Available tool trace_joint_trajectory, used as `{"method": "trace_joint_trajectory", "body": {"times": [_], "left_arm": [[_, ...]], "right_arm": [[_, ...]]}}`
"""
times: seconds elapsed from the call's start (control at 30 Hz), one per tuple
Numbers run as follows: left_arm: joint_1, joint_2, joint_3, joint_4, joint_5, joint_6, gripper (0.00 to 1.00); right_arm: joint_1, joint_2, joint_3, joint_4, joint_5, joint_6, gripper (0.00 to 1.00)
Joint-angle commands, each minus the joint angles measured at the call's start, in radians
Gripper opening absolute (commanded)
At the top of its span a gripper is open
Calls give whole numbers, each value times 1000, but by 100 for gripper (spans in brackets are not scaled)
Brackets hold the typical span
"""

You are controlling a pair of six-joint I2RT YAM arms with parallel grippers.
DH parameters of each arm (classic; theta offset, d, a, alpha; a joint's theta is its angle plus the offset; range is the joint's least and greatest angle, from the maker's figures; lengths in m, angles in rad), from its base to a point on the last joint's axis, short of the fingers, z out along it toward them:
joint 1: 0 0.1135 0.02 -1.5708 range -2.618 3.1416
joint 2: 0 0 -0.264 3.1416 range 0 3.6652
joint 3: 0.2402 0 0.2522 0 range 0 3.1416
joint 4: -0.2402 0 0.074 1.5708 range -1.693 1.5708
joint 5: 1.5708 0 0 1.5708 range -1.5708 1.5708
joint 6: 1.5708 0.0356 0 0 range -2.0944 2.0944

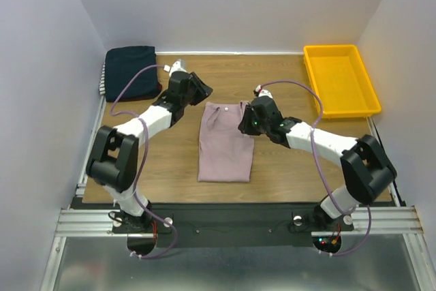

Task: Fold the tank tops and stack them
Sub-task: Fold the tank top

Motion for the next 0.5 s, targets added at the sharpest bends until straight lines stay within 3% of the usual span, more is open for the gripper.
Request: {"method": "trace_joint_trajectory", "body": {"times": [0.0, 0.13, 0.3, 0.47], "left_arm": [[-26, -182, -114, -151, -132, -25, 46], [-67, -383, -267, -373, -178, -34, 46], [-170, -632, -452, -484, -194, -105, 48], [-248, -787, -579, -602, -165, -207, 59]], "right_arm": [[2, -118, -48, -112, -20, 16, 33], [9, -235, -151, -214, -86, 62, 42], [57, -361, -284, -301, -118, 137, 48], [109, -468, -384, -330, -172, 239, 52]]}}
